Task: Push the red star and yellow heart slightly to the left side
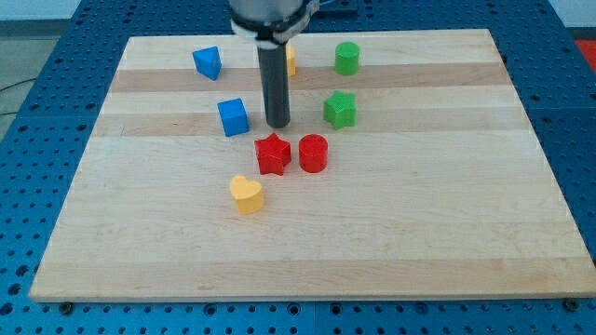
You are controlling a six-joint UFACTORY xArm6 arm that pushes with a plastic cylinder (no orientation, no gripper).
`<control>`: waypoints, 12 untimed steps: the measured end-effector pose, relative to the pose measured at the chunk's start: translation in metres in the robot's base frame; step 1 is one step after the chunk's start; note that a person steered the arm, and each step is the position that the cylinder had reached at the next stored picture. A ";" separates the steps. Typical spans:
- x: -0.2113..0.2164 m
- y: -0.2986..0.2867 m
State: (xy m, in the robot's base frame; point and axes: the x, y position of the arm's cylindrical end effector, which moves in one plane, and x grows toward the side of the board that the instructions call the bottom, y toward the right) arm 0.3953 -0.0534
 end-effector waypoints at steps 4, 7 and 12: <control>0.099 -0.107; 0.127 0.014; 0.113 0.025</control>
State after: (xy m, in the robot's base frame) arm 0.5081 -0.0279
